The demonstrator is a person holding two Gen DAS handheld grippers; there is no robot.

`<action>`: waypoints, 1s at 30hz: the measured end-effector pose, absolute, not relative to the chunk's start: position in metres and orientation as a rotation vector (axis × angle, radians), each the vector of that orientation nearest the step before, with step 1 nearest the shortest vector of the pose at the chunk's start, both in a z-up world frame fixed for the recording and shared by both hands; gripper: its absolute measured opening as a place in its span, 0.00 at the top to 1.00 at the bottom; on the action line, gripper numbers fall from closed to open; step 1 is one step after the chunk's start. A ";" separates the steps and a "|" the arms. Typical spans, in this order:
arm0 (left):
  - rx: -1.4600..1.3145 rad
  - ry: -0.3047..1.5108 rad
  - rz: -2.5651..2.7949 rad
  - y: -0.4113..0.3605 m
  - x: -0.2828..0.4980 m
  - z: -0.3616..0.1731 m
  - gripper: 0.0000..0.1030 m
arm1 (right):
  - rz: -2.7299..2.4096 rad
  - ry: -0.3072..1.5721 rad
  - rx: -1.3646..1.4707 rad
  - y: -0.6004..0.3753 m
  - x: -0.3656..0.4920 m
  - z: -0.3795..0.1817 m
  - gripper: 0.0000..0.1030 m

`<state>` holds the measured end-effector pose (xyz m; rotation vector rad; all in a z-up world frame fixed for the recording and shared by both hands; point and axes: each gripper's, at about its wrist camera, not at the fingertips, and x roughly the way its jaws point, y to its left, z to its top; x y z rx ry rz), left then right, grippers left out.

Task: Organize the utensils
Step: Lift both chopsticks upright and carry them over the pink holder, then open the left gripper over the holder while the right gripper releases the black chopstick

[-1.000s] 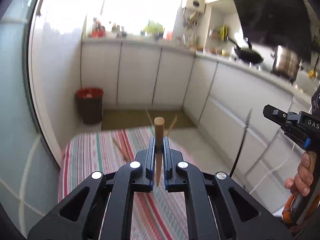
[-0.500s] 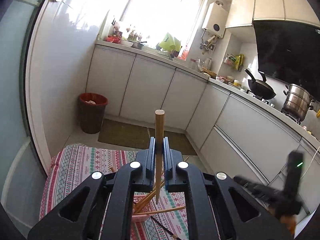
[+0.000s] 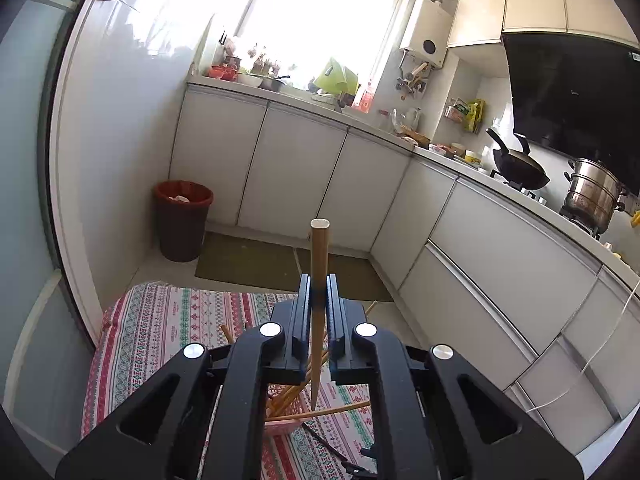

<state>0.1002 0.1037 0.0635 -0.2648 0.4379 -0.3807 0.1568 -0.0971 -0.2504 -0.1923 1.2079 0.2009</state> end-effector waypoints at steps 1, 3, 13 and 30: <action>-0.261 0.436 -0.382 0.102 0.099 0.063 0.94 | 0.197 1.208 -0.200 -0.096 0.156 -0.255 0.63; -0.253 0.431 -0.384 0.102 0.096 0.064 0.94 | 0.209 1.226 -0.217 -0.094 0.154 -0.267 0.63; -0.237 0.426 -0.393 0.102 0.089 0.067 0.94 | 0.227 1.238 -0.142 -0.110 0.146 -0.264 0.93; -0.237 0.412 -0.396 0.106 0.082 0.069 0.94 | 0.165 0.793 0.088 -0.133 0.092 -0.105 0.93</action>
